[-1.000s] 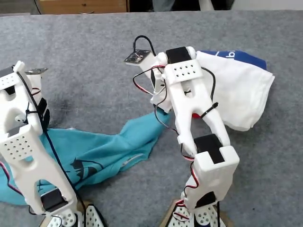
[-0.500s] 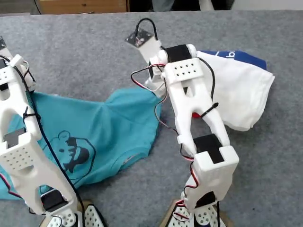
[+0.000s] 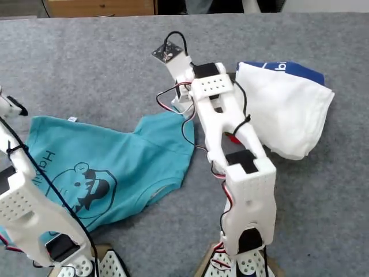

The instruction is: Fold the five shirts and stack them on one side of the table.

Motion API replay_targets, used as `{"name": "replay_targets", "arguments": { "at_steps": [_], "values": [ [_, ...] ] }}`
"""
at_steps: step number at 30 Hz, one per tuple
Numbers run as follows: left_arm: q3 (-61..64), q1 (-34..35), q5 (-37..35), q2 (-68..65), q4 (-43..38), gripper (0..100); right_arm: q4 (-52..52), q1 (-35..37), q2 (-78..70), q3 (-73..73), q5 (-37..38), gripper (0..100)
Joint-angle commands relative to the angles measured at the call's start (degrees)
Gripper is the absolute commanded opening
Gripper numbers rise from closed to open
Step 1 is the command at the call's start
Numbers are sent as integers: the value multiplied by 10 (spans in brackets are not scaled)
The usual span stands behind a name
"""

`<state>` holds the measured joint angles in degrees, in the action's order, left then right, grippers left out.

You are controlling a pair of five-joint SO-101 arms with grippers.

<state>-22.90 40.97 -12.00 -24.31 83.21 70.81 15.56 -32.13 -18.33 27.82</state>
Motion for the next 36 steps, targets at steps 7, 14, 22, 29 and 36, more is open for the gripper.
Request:
{"name": "replay_targets", "arguments": {
  "at_steps": [7, 14, 22, 29, 36],
  "values": [
    [249, 28, 77, -8, -112, 29, -55, 2, -23, -11, -33, 12],
    [323, 87, 152, 40, -103, 29, -62, -30, -45, -11, -33, 12],
    [423, 98, 193, 110, -101, 29, -21, -30, -38, 22, -29, 12],
    [448, 124, 236, 141, -42, 30, -50, -26, -36, 76, -29, 12],
    [371, 152, 239, 146, 7, 30, -55, -22, -39, 75, -29, 12]
  ]
}}
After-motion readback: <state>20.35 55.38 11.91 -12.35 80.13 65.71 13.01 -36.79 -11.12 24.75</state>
